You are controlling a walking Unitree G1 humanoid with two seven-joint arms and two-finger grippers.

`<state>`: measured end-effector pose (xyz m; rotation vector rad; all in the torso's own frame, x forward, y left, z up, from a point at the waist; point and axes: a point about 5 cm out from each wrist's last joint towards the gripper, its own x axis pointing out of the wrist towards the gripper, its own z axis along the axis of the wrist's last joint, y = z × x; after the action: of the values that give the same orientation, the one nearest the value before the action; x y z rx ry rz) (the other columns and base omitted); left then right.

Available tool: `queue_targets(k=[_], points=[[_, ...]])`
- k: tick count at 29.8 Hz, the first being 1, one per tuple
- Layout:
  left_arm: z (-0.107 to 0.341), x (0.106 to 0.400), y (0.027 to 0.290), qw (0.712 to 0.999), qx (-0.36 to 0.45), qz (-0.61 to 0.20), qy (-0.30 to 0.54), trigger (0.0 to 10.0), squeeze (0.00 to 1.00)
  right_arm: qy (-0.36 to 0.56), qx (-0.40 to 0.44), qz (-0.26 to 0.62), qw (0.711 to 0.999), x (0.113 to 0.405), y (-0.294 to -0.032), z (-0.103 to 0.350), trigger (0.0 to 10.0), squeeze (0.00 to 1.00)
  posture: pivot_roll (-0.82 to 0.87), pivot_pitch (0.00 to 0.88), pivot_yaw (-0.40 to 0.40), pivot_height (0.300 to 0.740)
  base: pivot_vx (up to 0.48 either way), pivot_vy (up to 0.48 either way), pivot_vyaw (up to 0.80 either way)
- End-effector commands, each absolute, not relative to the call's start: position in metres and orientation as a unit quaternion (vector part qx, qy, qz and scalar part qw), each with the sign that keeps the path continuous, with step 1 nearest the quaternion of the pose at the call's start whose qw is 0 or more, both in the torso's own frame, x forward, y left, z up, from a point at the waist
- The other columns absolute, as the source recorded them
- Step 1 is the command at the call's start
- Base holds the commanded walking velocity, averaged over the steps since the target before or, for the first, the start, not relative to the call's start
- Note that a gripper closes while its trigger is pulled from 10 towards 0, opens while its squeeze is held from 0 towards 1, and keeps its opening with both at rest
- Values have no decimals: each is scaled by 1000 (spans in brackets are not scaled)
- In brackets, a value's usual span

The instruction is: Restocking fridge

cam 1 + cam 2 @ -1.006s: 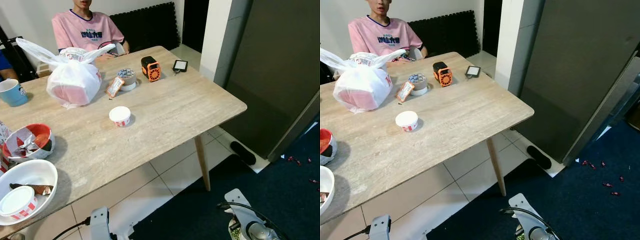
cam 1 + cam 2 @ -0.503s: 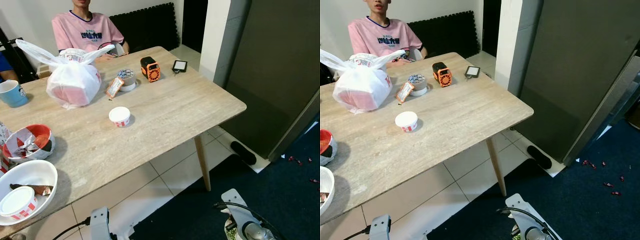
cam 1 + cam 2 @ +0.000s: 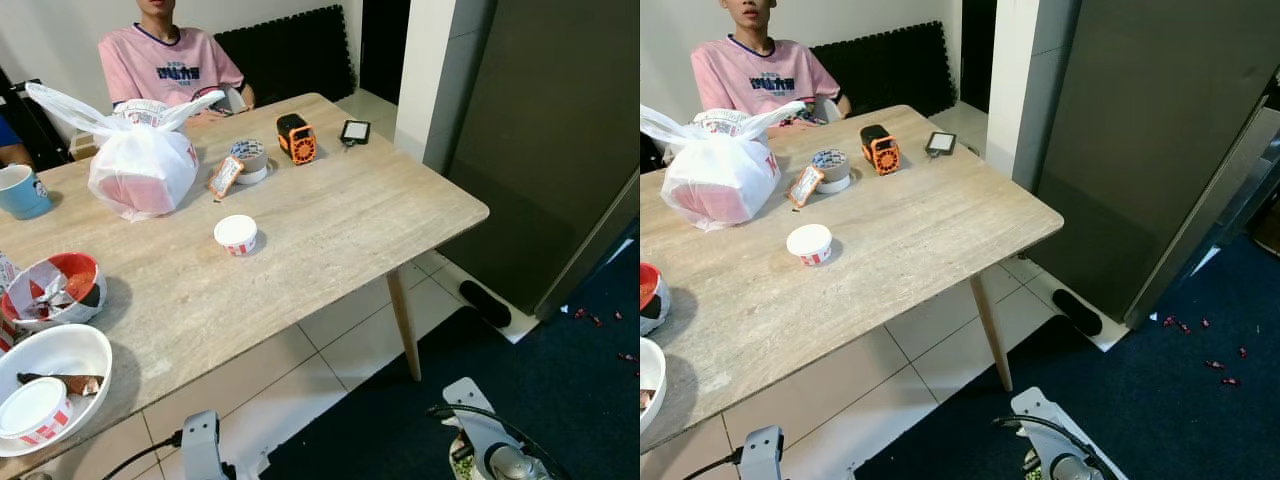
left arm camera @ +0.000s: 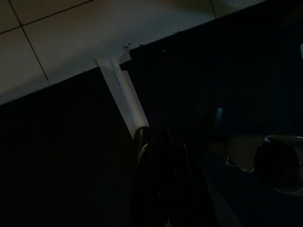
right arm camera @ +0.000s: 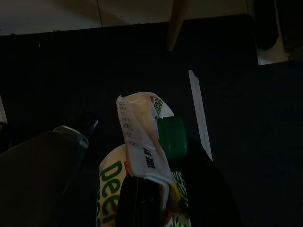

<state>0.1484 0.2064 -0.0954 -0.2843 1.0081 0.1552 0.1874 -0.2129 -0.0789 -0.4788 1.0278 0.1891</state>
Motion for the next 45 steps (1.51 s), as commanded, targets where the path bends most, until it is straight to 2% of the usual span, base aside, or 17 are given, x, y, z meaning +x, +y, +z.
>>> queue_targets(k=[1,45], points=[[-96,147,206,860,-134,75,487,10000,0,487,-217,89,841,186,-211,-80,10000,0,-21,0,20,740,0,0,0],[-99,140,206,856,-140,81,491,10000,0,489,-227,103,836,185,-211,-80,10000,0,-13,0,10,740,0,0,0]])
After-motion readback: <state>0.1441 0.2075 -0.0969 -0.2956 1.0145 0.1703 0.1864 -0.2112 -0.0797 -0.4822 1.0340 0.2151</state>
